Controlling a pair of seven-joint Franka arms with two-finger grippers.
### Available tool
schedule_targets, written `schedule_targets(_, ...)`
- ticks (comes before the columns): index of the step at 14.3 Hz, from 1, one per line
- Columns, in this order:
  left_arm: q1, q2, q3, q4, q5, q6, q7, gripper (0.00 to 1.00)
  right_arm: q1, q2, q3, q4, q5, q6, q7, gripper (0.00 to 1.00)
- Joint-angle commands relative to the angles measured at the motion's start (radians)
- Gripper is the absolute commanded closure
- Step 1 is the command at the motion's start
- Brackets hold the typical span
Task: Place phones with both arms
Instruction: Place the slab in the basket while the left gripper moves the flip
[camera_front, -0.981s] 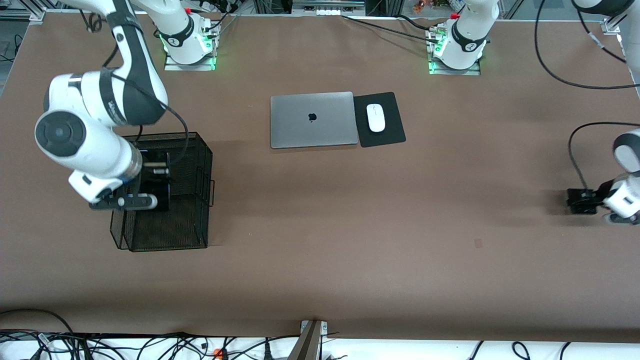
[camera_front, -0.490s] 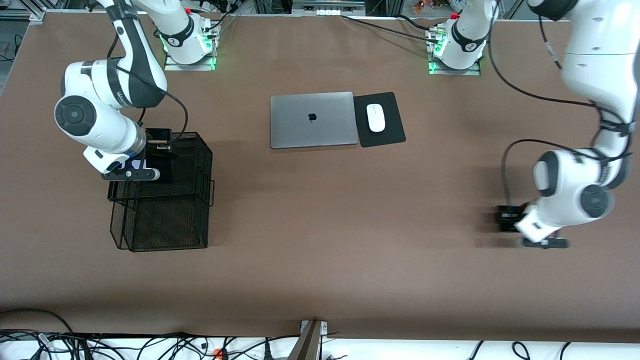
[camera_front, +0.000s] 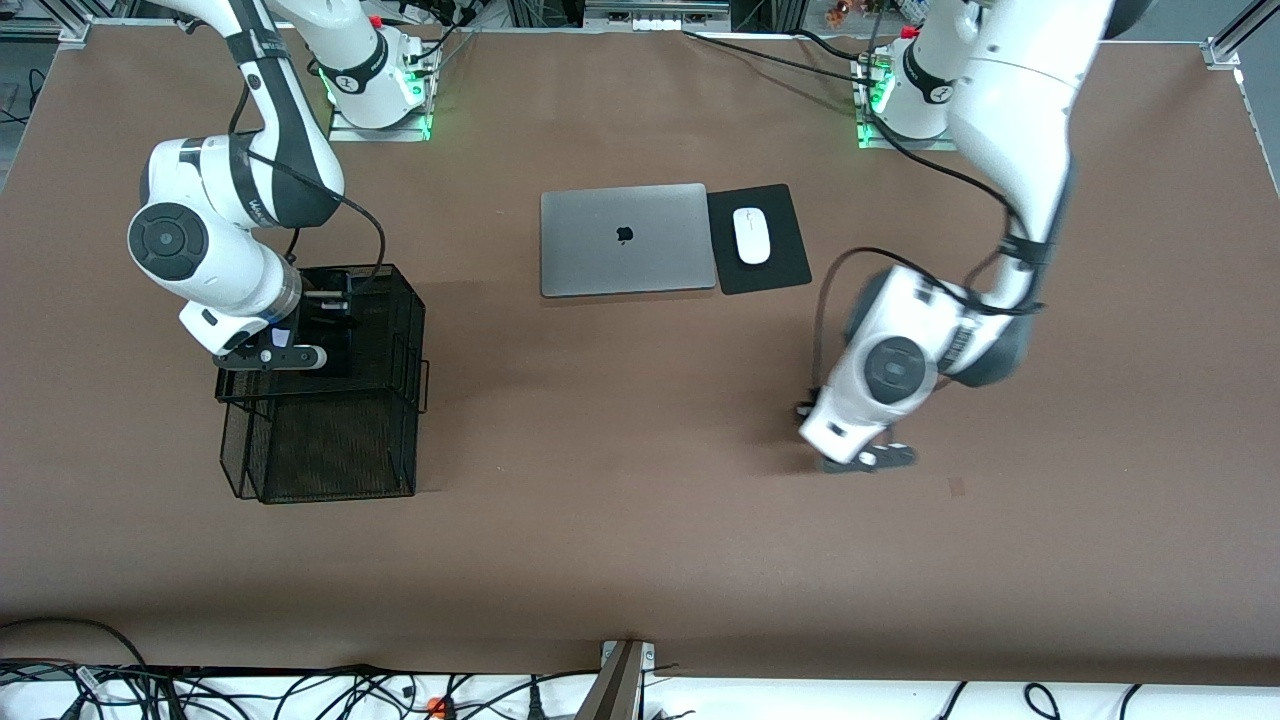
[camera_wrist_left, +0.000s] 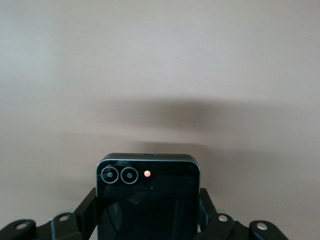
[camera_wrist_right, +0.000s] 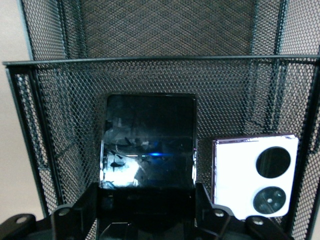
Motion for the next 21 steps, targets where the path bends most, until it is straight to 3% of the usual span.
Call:
schedule_targets(1, -0.079, 0.021, 0.022, 0.04, -0.062, -0.022, 0.006, 1.0, 0.01, -0.012, -0.008, -0.005, 0.019, 0.008, -0.004, 0.79)
schedule_targets(5, -0.223, 0.135, 0.022, 0.209, -0.15, -0.015, 0.001, 1.0, 0.01, -0.003, -0.008, -0.005, 0.021, 0.047, -0.004, 0.79)
schedule_targets(8, -0.272, 0.225, 0.022, 0.34, -0.157, -0.012, -0.028, 1.0, 0.01, 0.014, -0.005, -0.005, 0.025, 0.07, -0.002, 0.79)
schedule_targets(11, -0.295, 0.314, 0.022, 0.437, -0.157, 0.062, -0.062, 1.0, 0.01, 0.028, -0.005, -0.005, 0.039, 0.071, -0.002, 0.71)
schedule_targets(15, -0.297, 0.368, 0.035, 0.449, -0.154, 0.19, -0.094, 1.0, 0.01, 0.036, -0.005, -0.004, 0.039, 0.073, -0.004, 0.71)
schedule_targets(17, -0.297, 0.376, 0.036, 0.448, -0.152, 0.198, -0.094, 1.0, 0.01, 0.042, -0.005, -0.004, 0.039, 0.073, -0.004, 0.53)
schedule_targets(18, -0.295, 0.376, 0.038, 0.449, -0.152, 0.199, -0.095, 1.0, 0.01, 0.045, -0.005, -0.002, 0.039, 0.073, -0.004, 0.53)
schedule_targets(19, -0.295, 0.377, 0.038, 0.449, -0.152, 0.199, -0.105, 0.93, 0.01, 0.046, -0.005, -0.002, 0.039, 0.071, -0.004, 0.46)
schedule_targets(20, -0.295, 0.379, 0.039, 0.449, -0.151, 0.201, -0.114, 0.33, 0.01, 0.048, -0.005, -0.001, 0.039, 0.071, -0.004, 0.41)
schedule_targets(21, -0.295, 0.379, 0.042, 0.449, -0.146, 0.205, -0.115, 0.0, 0.01, 0.046, -0.005, -0.001, 0.041, 0.071, -0.004, 0.35)
